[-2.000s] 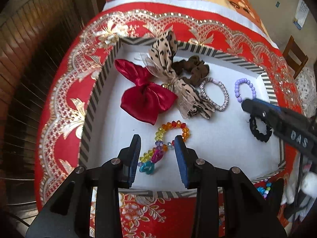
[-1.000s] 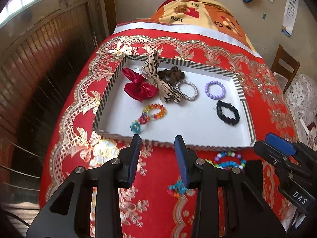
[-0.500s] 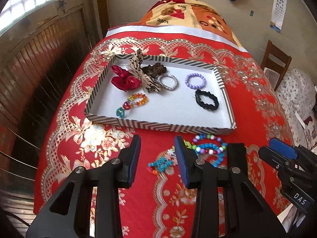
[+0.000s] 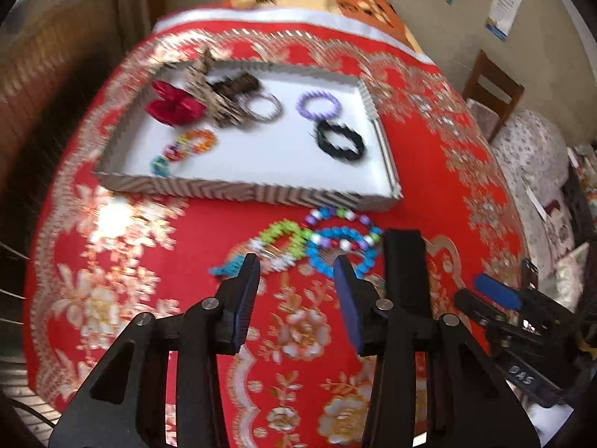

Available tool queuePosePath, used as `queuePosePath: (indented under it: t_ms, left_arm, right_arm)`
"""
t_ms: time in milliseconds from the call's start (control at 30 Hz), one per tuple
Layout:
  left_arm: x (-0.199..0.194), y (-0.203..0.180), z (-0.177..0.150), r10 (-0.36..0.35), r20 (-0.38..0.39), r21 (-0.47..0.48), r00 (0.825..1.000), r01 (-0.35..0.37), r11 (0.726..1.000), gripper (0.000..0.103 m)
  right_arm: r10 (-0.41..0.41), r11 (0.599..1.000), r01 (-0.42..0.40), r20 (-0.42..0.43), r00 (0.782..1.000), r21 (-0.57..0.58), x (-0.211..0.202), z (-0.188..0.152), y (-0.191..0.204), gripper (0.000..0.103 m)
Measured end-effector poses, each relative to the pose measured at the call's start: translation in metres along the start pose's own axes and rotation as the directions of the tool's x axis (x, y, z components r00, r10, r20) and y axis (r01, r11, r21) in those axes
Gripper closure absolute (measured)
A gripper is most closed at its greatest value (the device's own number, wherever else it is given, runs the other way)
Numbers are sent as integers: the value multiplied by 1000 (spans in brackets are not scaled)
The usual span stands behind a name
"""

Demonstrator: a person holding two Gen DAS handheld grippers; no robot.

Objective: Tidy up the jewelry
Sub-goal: 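Withdraw both tools from the tray back over the remaining bracelets, then grasp the green-teal bracelet with the left tool while the right tool grasps the rainbow bead bracelet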

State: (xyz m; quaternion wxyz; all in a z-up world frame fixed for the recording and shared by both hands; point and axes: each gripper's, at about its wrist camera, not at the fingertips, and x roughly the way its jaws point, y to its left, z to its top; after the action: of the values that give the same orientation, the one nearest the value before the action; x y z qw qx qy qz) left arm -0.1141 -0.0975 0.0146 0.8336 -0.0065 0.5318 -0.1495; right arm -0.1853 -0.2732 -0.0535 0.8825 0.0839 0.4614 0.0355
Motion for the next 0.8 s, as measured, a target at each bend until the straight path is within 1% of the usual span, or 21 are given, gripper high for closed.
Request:
queuePosePath:
  t_ms: [67,100,233,267,300,333,400,567,633,667,733,767,800]
  left_arm:
    - [6,-1,1,-20,-25,-9,1000,19,1000,63]
    - [8,-1,2,-17,-28,-10,999,17,1000,63]
    - [16,11,7,36,-39,-15,999,-37,999,63]
    - [18,16,9,49,-44,-23,998,-50,998,63]
    - [21,23,10,60,-48,-34,997,-62,998,63]
    - [22,29,10,64,-51,-41,997,-66,997,63]
    - [27,42,9,73,-68,-56,995,-76,995,63]
    - [35,72,5,44,-110,-96,993,-54,994,62]
    - [38,80,5,30,-120,-105,992,-42,994,59]
    - [39,83,5,20,-123,-111,992,-34,993,58]
    - [41,87,6,-3,-132,-119,991,-12,993,58]
    - [42,87,6,-12,-134,-120,991,-5,993,58]
    - [43,87,8,-17,-136,-118,991,0,993,58]
  right_arm:
    - [29,1000,-29,-1,1000,-4,6,2,3,61]
    - [45,999,-45,-2,999,-16,8,3,7,61]
    - [136,986,-136,-6,991,-102,23,15,27,61]
    - [143,982,-143,-7,990,-123,27,19,33,61]
    - [151,977,-152,-17,988,-153,32,23,39,66]
    - [154,971,-157,-28,988,-181,37,26,46,68]
    - [158,954,-164,-44,986,-250,48,32,60,69]
    - [141,902,-167,-94,985,-399,75,43,82,70]
    - [125,877,-168,-123,985,-450,85,45,87,70]
    - [103,865,-154,-130,986,-478,90,45,88,70]
    - [73,856,-138,-147,986,-499,99,45,88,70]
    - [86,853,-147,-144,986,-500,100,46,87,71]
    - [99,853,-161,-149,984,-496,101,48,86,79]
